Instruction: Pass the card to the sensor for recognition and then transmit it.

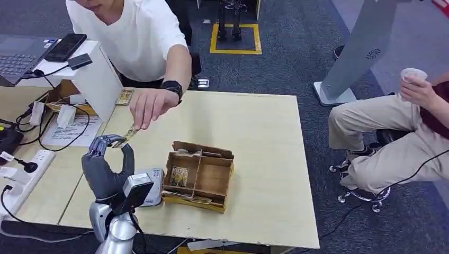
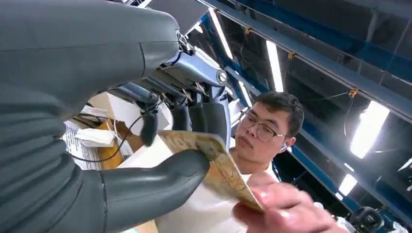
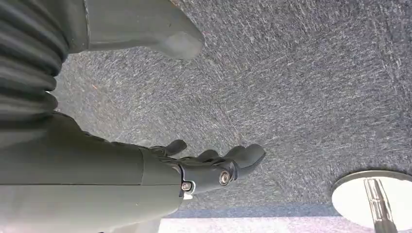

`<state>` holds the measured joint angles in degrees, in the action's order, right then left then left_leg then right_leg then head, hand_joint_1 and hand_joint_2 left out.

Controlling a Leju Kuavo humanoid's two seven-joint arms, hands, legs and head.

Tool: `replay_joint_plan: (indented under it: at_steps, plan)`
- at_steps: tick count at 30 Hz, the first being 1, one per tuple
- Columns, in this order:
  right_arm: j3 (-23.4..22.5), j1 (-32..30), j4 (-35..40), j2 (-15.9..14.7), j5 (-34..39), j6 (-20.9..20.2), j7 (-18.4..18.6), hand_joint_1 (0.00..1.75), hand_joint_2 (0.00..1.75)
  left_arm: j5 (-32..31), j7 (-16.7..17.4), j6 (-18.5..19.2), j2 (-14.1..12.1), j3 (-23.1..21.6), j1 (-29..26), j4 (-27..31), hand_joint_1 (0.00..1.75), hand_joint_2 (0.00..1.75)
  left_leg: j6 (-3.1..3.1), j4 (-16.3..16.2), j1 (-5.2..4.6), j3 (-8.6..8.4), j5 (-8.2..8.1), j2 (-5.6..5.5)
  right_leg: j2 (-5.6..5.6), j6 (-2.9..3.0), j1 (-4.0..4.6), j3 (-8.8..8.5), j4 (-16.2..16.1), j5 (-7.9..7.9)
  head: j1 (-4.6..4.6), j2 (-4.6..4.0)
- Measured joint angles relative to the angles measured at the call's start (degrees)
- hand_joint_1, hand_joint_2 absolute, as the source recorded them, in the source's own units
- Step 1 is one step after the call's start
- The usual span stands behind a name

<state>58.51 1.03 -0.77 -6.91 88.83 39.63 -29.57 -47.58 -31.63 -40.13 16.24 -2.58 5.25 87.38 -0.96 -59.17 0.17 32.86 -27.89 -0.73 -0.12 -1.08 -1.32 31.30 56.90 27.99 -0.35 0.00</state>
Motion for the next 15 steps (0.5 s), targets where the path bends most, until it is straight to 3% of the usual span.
replay_joint_plan:
  at_steps: [15]
  plan:
    - [0.4,0.0,0.0,-0.1,0.3,0.0,0.0,0.00,1.75,0.9,-0.5,0.0,0.0,0.0,0.1,0.0,1.75,1.75,0.00,0.0,0.00,0.00,0.00,-0.01,-0.01,0.00,0.00,-0.01,0.0,0.00,0.00,0.00]
